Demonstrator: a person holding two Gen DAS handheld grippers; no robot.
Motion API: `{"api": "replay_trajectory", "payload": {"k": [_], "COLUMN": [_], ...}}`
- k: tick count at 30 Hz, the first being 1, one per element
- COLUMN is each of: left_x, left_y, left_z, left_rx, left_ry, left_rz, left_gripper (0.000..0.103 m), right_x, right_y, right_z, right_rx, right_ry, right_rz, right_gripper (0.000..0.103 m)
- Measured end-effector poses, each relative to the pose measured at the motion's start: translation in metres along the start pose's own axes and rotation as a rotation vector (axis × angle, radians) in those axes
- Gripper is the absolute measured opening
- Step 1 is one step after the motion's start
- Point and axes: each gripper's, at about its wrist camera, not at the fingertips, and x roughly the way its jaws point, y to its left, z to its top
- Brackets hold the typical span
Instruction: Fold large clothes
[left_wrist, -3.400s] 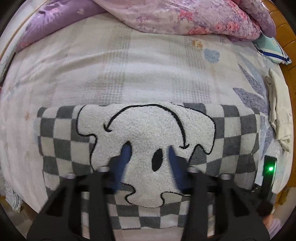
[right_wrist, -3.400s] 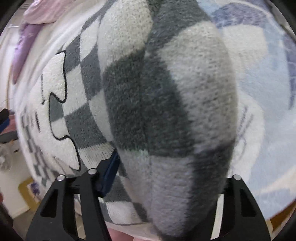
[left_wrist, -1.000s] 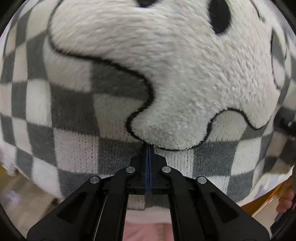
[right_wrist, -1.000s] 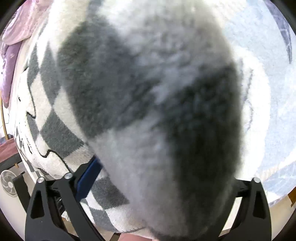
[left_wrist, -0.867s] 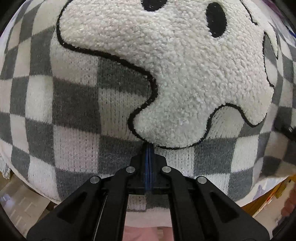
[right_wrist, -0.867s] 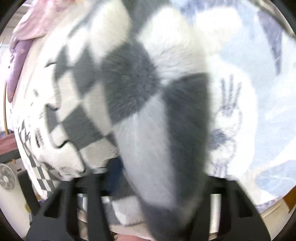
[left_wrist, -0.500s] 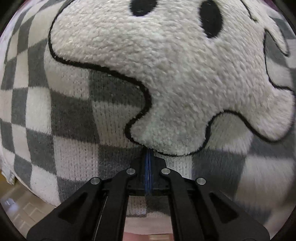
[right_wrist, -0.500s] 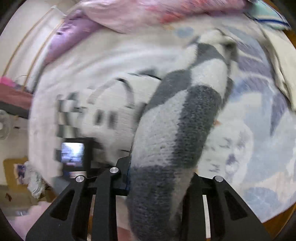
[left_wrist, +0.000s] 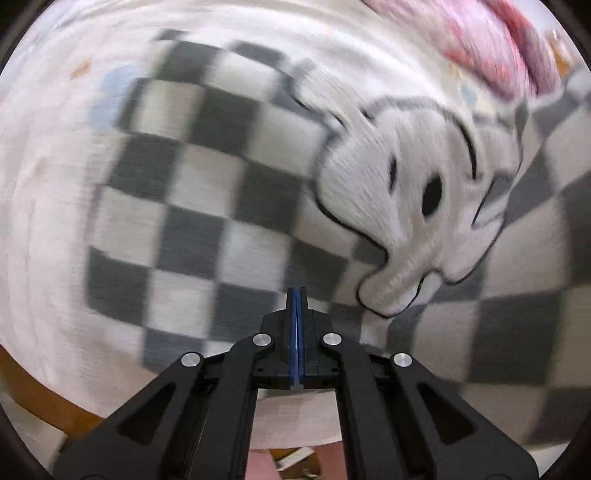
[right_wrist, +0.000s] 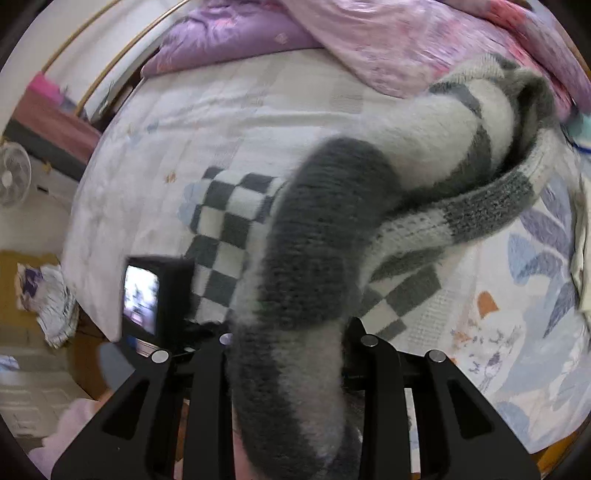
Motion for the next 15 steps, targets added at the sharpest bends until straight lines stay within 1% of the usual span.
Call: {"api": "replay_trajectory", "payload": {"k": [1, 3, 4, 5, 6, 7, 10, 11, 13, 15], "left_x": [-0.008, -0.022, -0.027, -0.03, -0.019, -0.019, -0.025, -0.026, -0.035, -0.037], "left_y": [0.011, 0.019, 0.018, 0.022, 0.021, 0.023, 0.044, 0.056, 0.082, 0.104], "left_z": [0.002, 0.007, 0.004, 0.005, 0.004, 0.008, 0.016, 0.015, 0.007, 0.004], "left_rx": [-0.009, 0.012, 0.018, 0.011, -0.002, -0.009, -0.012, -0.025, -0.042, -0.07], "left_ry": [-0.01, -0.034, -0.04, -0.045, -0.052, -0.056, -0.063, -0.063, -0.064, -0.06], "left_rz": [-0.009, 0.02, 0.031, 0.03, 0.021, 0.02, 0.047, 0.056, 0.075, 0.097], "left_gripper": [0.0, 0.0, 0.0, 0.0, 0.0, 0.0, 0.0, 0.0, 0.0, 0.001], "right_x": [0.005, 0.017, 0.024, 0.028, 0.035, 0.045, 0.074, 0.081, 0.113, 0.141], "right_y": [0.01, 0.034, 0.047, 0.055, 0.067, 0.079, 0.107, 0.112, 0.126, 0.142], "right_z": [0.002, 0.01, 0.015, 0.015, 0.019, 0.022, 0.024, 0.024, 0.025, 0.023], "right_rx": [-0.011, -0.035, -0.05, -0.063, -0.077, -0.094, -0.102, -0.097, -0.063, -0.064], "right_ry": [0.015, 0.042, 0.053, 0.06, 0.073, 0.092, 0.149, 0.161, 0.218, 0.264], "right_rz": [-0.004, -0.03, -0.031, -0.023, -0.007, 0.004, 0.026, 0.039, 0.073, 0.079], "right_gripper": [0.026, 0.026, 0.026, 0.026, 0.027, 0.027, 0.027, 0.027, 0.027, 0.027]}}
